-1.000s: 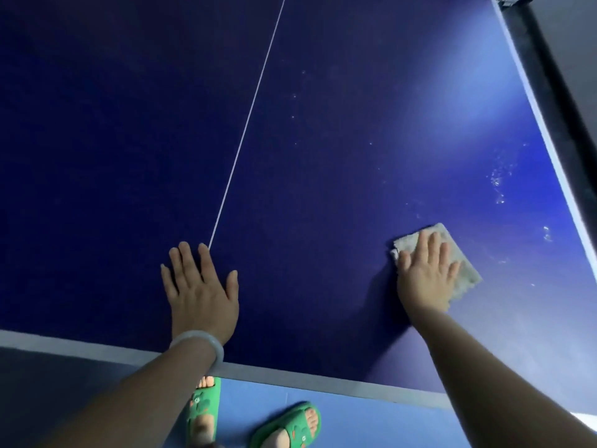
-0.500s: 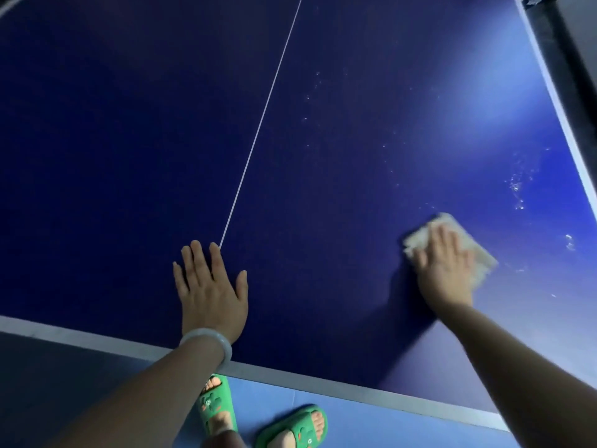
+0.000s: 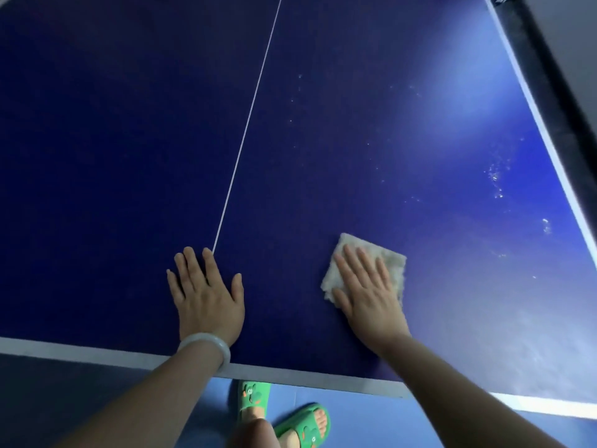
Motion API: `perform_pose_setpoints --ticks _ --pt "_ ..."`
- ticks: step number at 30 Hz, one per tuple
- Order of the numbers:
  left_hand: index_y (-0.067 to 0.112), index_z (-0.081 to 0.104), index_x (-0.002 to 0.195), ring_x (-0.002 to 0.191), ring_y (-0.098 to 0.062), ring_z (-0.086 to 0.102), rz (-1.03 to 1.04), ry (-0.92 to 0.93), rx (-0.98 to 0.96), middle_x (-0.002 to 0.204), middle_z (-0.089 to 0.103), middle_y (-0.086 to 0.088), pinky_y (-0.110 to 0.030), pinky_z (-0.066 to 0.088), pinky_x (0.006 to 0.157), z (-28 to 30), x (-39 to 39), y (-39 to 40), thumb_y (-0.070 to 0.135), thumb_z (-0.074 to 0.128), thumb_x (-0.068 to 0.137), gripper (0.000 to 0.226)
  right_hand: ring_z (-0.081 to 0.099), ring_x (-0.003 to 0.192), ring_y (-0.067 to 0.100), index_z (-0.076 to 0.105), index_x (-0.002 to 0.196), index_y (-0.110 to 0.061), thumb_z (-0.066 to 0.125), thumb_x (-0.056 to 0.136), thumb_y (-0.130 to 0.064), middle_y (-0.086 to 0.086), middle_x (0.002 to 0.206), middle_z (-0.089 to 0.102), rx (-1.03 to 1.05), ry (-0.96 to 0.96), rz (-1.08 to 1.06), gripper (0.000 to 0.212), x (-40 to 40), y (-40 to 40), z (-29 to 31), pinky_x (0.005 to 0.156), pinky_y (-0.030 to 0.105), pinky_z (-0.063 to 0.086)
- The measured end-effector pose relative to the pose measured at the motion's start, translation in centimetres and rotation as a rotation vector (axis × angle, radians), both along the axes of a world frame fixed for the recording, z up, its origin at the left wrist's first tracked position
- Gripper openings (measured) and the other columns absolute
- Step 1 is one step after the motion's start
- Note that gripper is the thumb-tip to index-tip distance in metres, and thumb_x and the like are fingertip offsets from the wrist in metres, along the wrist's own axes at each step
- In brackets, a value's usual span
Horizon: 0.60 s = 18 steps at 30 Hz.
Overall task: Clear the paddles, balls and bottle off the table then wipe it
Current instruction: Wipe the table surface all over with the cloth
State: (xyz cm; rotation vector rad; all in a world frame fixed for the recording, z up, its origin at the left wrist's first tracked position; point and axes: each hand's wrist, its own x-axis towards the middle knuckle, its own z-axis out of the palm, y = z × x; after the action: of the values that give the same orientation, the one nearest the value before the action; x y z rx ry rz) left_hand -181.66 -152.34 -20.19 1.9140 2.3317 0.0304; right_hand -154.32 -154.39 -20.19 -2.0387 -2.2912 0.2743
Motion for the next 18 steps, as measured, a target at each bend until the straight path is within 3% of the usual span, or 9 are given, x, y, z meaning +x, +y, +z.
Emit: perform_pose_setpoints --ticks 4,6,8,11,13,16,18 --pt "0.002 0.017 0.153 0.149 -0.038 0.006 -0.003 -0.018 -0.009 0.159 0.010 -0.026 -0.055 0.007 0.121 0.0 -0.1 0.0 0.051 0.020 0.095 0.076 -0.001 0.152 0.020 0.009 0.157 -0.023 0.029 0.104 -0.040 0.000 0.165 0.004 -0.118 0.013 -0.717 0.059 5.9 -0.7 0.6 0.121 0.047 -0.001" --pt "0.002 0.017 0.153 0.149 -0.038 0.005 -0.015 -0.029 -0.011 0.159 0.009 -0.026 -0.055 0.005 0.121 0.1 -0.1 0.0 0.051 0.021 0.095 0.076 -0.003 0.151 0.021 0.003 0.157 -0.022 0.024 0.104 -0.041 0.001 0.165 -0.001 -0.155 0.015 -0.848 0.060 3.9 -0.8 0.6 0.120 0.049 -0.002" --pt "0.002 0.017 0.153 0.149 -0.038 0.003 -0.010 -0.049 -0.012 0.160 0.007 -0.025 -0.054 0.003 0.121 0.2 -0.2 0.1 0.049 0.027 0.097 0.074 -0.005 0.152 0.022 0.002 0.157 -0.022 0.024 0.103 -0.042 0.002 0.165 -0.004 -0.120 0.009 -0.747 0.062 0.1 -1.4 0.5 0.121 0.048 -0.005" --pt "0.004 0.020 0.153 0.150 -0.036 0.001 -0.006 -0.152 -0.011 0.161 0.007 -0.023 -0.055 0.004 0.121 0.5 0.0 0.9 0.038 0.044 0.099 0.068 -0.007 0.151 0.021 0.006 0.157 -0.022 0.024 0.102 -0.045 0.000 0.164 -0.001 -0.077 -0.015 -0.391 0.062 -5.0 -4.3 0.4 0.122 0.048 -0.004" --pt "0.007 0.025 0.152 0.150 -0.035 0.005 -0.169 -0.197 0.045 0.160 0.013 -0.021 -0.052 0.004 0.122 1.0 2.0 1.3 0.029 0.049 0.098 0.063 -0.003 0.152 0.019 0.013 0.157 -0.023 0.028 0.100 -0.043 -0.002 0.164 0.005 -0.066 0.007 -0.292 0.062 -5.7 -6.5 0.4 0.121 0.048 0.005" --pt "0.013 0.023 0.154 0.151 -0.031 0.005 -0.423 -0.200 0.054 0.162 0.012 -0.017 -0.048 0.003 0.122 1.3 7.4 1.4 0.034 0.044 0.099 0.063 0.008 0.151 0.019 0.018 0.156 -0.024 0.035 0.099 -0.043 -0.004 0.164 0.013 -0.076 0.035 -0.191 0.062 -3.4 -9.5 0.2 0.119 0.048 0.013" --pt "0.017 0.012 0.156 0.151 -0.031 -0.002 -0.466 -0.185 -0.009 0.163 0.002 -0.016 -0.050 0.000 0.122 1.2 11.1 1.1 0.043 0.033 0.100 0.065 0.011 0.151 0.018 0.017 0.157 -0.026 0.033 0.100 -0.043 -0.006 0.164 0.012 -0.074 0.013 -0.164 0.062 -0.2 -11.2 0.0 0.118 0.048 0.015"
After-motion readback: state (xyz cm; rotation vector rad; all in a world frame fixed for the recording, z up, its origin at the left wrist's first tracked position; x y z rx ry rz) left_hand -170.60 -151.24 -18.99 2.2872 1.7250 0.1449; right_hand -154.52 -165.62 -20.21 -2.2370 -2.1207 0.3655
